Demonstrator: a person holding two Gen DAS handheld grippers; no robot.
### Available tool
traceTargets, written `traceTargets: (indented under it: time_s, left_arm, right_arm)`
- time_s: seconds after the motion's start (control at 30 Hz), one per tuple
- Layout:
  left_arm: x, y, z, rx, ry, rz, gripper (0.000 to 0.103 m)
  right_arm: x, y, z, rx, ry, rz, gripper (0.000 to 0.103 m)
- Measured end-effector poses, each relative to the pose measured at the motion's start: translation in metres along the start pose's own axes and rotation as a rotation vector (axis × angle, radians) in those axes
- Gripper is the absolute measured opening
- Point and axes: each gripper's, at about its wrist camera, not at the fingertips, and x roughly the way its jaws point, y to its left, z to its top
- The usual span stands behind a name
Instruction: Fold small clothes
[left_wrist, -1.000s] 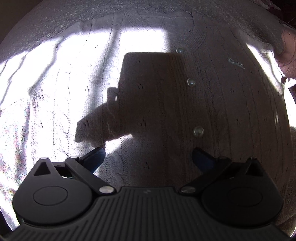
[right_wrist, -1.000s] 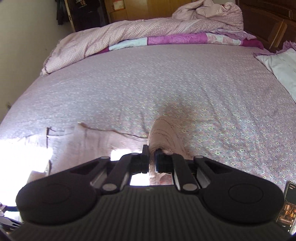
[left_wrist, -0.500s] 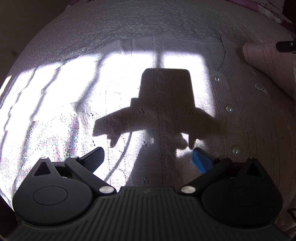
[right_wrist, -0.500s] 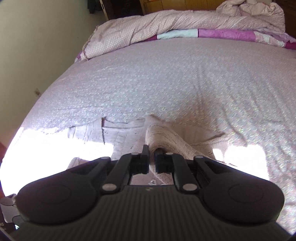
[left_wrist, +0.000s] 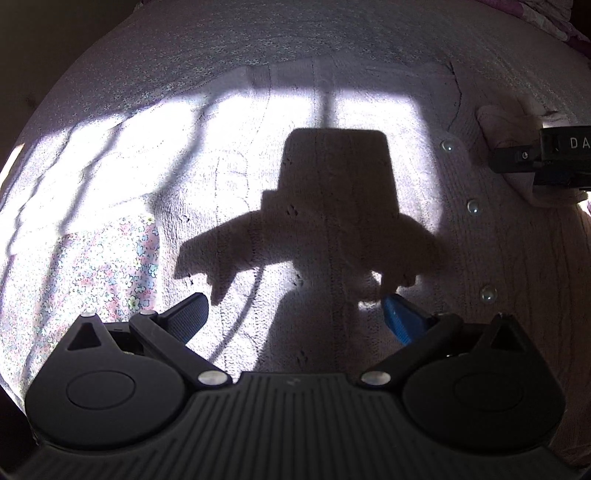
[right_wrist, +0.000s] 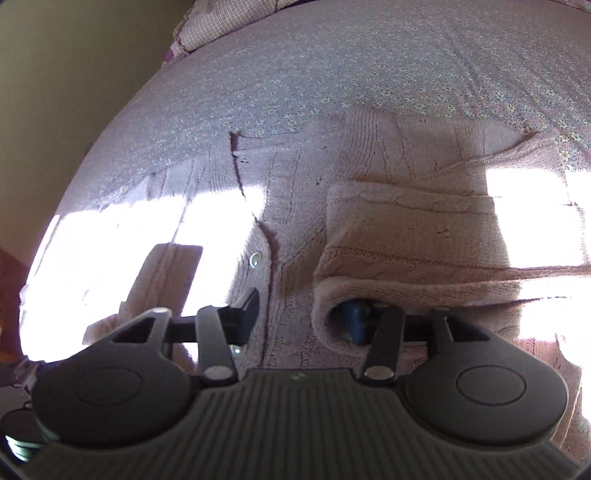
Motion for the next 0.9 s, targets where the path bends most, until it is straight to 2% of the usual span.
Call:
traceTargets:
  time_s: [0.23,0.43,0.6,0.73,0.9]
  left_arm:
    - [-0.004,-0.010,0.006,0.041,-0.015,-0.002,0.103]
    - [-0.012,-0.026,0.016,0.102,-0.019,-0.019,0.103]
    - [-0.019,-0.047,0.021,0.155,-0.032,-0.025,0.103]
    - [-0.021,-0.067,0.022,0.197,-0.030,-0.058,0.103]
    - [-0.025,-0.103,0.026,0.286,-0.064,-0.078,0.103]
  right_arm:
    - [-0.049,-0.001,-0.009,0.000,-0.040,0.009,0.059]
    - [-0.084,-0.024,-0.028,-0.019,-0.008,-0.090,0.058]
    - [-0.094,-0.057,-0.046,-0.027,0.032,-0.187,0.058]
    - [-0.096,-0.087,-0.062,0.024,0.054,-0.238,0.058]
    - [-0.101,-0.114,-0.078,0.118,0.076,-0.287,0.058]
